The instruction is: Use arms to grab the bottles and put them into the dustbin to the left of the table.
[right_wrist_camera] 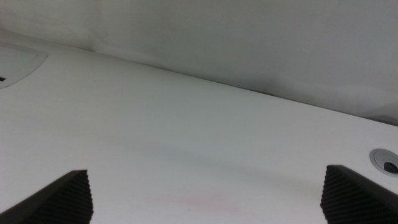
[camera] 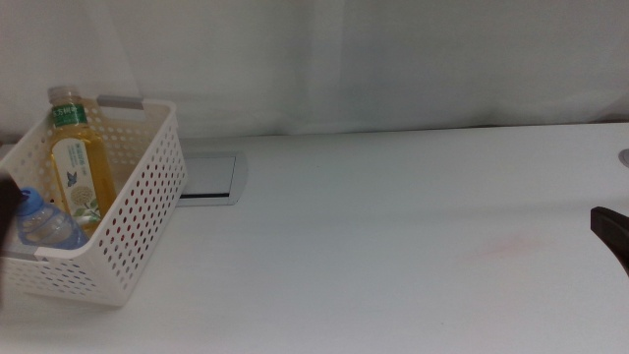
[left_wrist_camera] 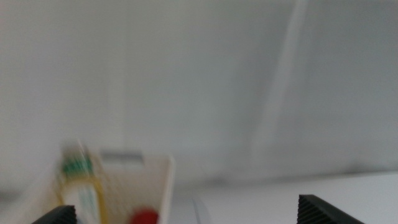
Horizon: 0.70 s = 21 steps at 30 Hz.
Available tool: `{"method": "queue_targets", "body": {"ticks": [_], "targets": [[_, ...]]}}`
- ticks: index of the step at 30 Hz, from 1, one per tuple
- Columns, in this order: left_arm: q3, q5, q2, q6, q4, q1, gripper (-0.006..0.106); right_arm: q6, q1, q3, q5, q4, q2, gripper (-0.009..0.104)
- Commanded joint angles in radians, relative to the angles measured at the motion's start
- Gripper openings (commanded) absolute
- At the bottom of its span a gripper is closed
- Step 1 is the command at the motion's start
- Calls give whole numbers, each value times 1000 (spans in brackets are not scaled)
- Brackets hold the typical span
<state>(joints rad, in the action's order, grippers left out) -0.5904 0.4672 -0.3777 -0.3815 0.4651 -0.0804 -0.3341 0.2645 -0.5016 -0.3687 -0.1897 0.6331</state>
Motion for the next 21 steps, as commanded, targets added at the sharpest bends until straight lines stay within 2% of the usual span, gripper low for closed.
{"method": "queue_targets", "body": {"ticks": [1, 2, 3, 8, 12, 14, 21], "targets": [[136, -32, 81, -36, 115, 1, 93, -4, -6, 5, 9, 3, -3, 103], [193, -34, 114, -51, 155, 1, 93, -4, -6, 5, 9, 3, -3, 103], [285, -39, 169, -111, 237, 1, 93, -4, -6, 5, 9, 15, -3, 103], [460, -107, 278, -354, 531, 1, 93, -4, -6, 5, 9, 11, -3, 103], [531, -123, 299, -598, 666, 1, 93, -4, -6, 5, 9, 11, -3, 103], [569, -133, 299, -697, 674, 1, 93, -4, -6, 5, 9, 11, -3, 103], [624, -140, 299, -707, 640, 1, 93, -4, -6, 5, 9, 11, -3, 103]]}}
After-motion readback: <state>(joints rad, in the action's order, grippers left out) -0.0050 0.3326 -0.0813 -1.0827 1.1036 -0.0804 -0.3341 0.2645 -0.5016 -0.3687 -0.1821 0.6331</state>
